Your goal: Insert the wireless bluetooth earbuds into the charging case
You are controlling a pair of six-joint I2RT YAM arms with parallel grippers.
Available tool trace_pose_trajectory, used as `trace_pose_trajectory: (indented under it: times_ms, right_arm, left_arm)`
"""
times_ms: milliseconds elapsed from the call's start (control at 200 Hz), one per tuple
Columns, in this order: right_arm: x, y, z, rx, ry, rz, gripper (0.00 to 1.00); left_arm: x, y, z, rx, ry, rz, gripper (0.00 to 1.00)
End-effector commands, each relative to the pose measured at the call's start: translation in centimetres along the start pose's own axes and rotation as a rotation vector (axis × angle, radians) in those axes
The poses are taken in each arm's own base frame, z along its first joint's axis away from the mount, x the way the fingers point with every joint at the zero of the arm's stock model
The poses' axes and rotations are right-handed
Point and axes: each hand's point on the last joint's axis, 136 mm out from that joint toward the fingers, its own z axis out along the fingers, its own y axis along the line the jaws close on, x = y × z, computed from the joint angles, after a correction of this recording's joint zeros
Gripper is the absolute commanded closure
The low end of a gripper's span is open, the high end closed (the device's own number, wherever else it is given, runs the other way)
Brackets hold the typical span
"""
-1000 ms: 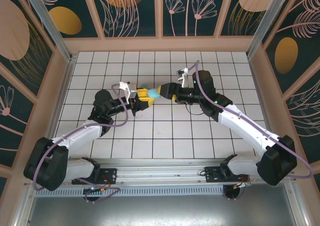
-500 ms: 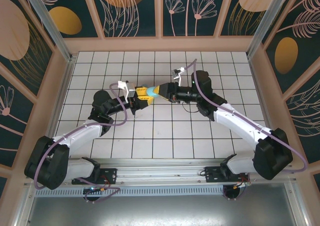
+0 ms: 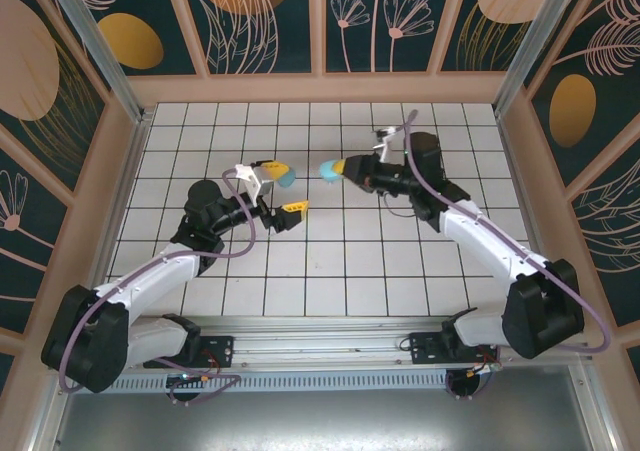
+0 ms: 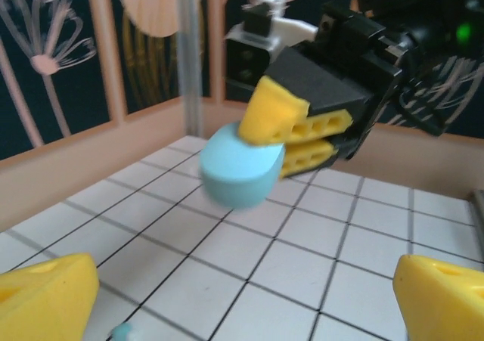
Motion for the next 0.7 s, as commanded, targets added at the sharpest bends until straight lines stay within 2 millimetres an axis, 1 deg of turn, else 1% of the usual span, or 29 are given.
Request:
trace_pose_trajectory:
  times_ms: [0,105,185,220,245,300,395,455,540,586,606,696]
  right_arm:
    - [-1.7,-4.1,-2.7,0.131,-0.059,-0.05,0.9]
    - [-2.4,-10.5,-4.8,0.234,-0.087,0.031,0.9]
    - [-2.3,-15.4,-6.1,0.305,-0.105,0.092,0.9]
    - [-2.2,-17.4,-6.5,0.341,-0.105,0.113,0.89]
    - [-2.1,-18.7,-6.6,0.365,-0.102,0.122,0.89]
    - [-1.6,-21.6,-6.8,0.412,-0.087,0.149,0.88]
    - [-0.3,-25.6,-5.9,0.447,-0.003,0.179,0.86]
    - [0.3,-27.6,-5.1,0.462,0.057,0.189,0.85]
    - [0.8,-29.6,-4.3,0.467,0.111,0.208,0.85]
    - [0.9,-30.2,-4.0,0.471,0.125,0.217,0.84]
    - [0.9,-30.4,-3.9,0.474,0.129,0.221,0.83]
    - [0.7,-30.5,-3.9,0.489,0.13,0.216,0.77]
  left_arm:
    - [-0.6,3.5,-1.0,-0.228,0.0,0.038,0.02]
    - [-0.1,6.5,-2.1,-0.414,0.034,0.034,0.01]
    - [0.4,9.2,-2.9,-0.573,0.085,-0.02,0.01]
    - [0.6,10.1,-3.1,-0.617,0.114,-0.028,0.01]
    - [1.1,10.4,-3.0,-0.632,0.147,-0.026,0.01]
    - [1.3,11.0,-2.7,-0.643,0.189,0.001,0.01]
    - [2.2,11.7,-2.2,-0.645,0.223,0.049,0.01]
    - [2.4,12.0,-1.7,-0.635,0.234,0.064,0.01]
    - [3.6,12.4,-0.7,-0.588,0.309,0.086,0.01]
    - [4.5,12.7,-0.1,-0.563,0.364,0.088,0.02]
    - [4.6,13.0,0.2,-0.554,0.379,0.081,0.02]
    - [5.4,14.0,1.1,-0.499,0.425,0.019,0.01]
